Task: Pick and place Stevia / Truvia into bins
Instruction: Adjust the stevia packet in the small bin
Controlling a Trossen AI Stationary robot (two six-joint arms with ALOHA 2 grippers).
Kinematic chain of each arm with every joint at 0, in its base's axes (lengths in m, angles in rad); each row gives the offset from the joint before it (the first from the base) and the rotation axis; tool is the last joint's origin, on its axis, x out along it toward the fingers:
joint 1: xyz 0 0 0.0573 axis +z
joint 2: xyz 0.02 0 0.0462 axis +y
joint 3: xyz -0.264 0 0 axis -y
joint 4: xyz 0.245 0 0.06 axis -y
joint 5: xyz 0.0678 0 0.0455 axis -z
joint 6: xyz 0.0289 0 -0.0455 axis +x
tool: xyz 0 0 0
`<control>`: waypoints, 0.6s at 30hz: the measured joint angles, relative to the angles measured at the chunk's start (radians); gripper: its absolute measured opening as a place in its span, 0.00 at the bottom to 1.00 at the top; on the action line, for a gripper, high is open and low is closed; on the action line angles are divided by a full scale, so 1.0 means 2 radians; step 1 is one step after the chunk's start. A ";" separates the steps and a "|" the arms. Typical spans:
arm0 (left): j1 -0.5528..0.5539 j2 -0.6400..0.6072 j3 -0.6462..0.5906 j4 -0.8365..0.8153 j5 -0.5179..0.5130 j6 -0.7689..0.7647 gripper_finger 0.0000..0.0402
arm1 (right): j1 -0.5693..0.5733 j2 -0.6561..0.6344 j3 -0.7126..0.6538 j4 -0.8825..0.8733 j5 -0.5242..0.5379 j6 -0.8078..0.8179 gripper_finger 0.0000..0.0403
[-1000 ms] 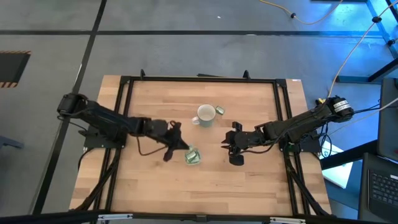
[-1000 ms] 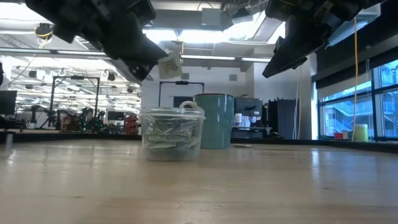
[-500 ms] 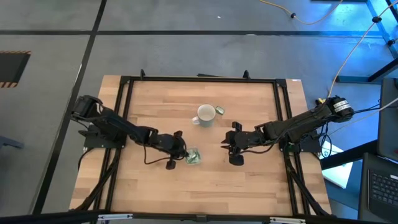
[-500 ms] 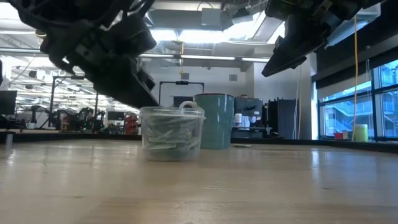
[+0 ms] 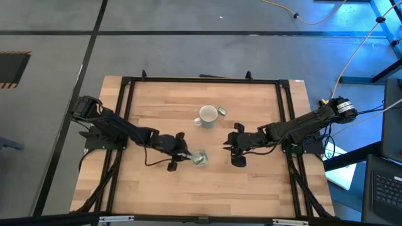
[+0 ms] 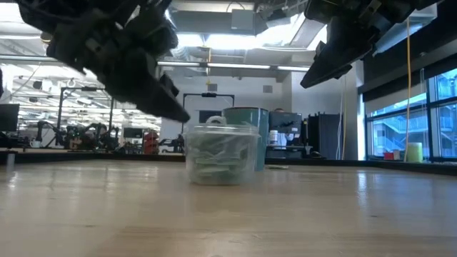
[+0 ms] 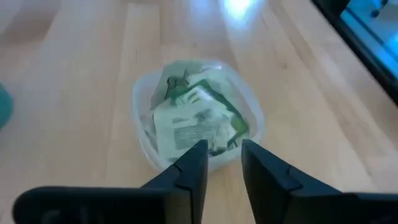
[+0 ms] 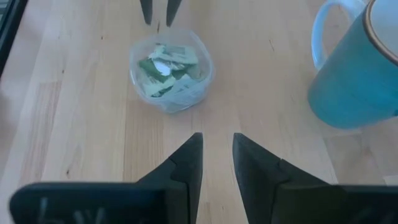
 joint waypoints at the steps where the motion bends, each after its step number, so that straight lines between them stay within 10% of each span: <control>1: 0.000 -0.006 0.000 -0.001 0.000 0.000 0.23 | 0.000 0.000 0.000 0.000 0.000 0.000 0.23; 18: 0.015 -0.004 0.048 -0.003 0.010 0.000 0.18 | 0.000 0.000 0.000 0.002 0.000 -0.003 0.23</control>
